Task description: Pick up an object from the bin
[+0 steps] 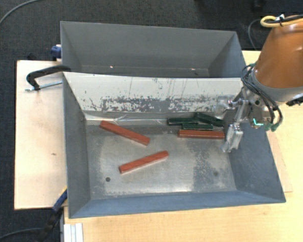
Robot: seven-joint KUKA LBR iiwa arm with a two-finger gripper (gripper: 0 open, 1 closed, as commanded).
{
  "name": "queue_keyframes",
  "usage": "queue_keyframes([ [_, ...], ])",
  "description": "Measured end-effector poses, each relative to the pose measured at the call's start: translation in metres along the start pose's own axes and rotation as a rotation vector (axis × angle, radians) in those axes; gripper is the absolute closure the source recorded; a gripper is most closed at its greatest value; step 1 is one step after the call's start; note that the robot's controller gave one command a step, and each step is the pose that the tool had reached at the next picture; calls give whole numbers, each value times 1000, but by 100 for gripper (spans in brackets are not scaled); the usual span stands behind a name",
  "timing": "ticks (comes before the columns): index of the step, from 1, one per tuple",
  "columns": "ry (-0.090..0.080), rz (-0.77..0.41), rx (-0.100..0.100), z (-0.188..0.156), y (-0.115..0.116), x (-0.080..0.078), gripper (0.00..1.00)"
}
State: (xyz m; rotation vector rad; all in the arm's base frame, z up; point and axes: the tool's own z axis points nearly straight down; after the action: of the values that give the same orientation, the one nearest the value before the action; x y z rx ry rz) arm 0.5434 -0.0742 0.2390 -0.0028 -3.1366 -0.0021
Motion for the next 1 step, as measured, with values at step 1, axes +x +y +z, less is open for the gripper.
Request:
queue_keyframes([
  [1,-10,-197,0,169,30,-39,0],
])
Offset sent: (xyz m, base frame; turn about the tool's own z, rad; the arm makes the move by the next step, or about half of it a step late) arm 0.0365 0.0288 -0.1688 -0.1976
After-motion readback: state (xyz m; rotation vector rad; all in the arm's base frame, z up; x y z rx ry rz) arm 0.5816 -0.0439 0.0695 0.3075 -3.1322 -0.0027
